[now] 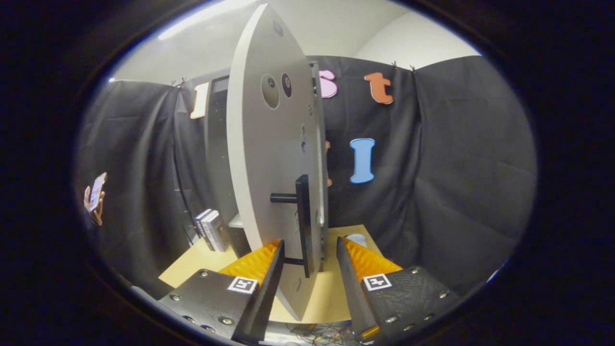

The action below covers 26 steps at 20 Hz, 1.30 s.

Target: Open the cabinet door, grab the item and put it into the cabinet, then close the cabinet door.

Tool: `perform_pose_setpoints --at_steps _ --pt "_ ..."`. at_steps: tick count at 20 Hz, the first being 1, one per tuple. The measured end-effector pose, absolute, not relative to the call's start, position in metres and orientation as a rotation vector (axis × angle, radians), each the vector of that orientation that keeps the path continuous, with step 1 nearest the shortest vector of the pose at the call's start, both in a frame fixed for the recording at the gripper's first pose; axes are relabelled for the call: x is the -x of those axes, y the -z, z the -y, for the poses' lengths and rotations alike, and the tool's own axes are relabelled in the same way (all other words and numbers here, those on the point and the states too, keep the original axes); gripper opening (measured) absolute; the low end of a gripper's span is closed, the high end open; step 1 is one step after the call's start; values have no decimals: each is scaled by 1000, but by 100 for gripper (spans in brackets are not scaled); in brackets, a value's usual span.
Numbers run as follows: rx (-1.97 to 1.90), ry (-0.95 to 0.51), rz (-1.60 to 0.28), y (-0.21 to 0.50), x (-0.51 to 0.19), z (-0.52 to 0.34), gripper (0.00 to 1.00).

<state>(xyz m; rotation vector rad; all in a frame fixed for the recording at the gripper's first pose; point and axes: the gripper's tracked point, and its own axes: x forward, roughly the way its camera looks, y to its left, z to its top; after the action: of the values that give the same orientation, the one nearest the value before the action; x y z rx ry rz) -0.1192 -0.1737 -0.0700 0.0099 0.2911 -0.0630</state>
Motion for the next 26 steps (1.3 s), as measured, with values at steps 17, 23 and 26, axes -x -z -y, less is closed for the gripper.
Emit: perform_pose_setpoints --at_steps 17,23,26 --pt "-37 -144 -304 84 56 83 65" --pt "-39 -277 -312 96 27 21 66" --pt "-19 -319 -318 102 18 -4 66"
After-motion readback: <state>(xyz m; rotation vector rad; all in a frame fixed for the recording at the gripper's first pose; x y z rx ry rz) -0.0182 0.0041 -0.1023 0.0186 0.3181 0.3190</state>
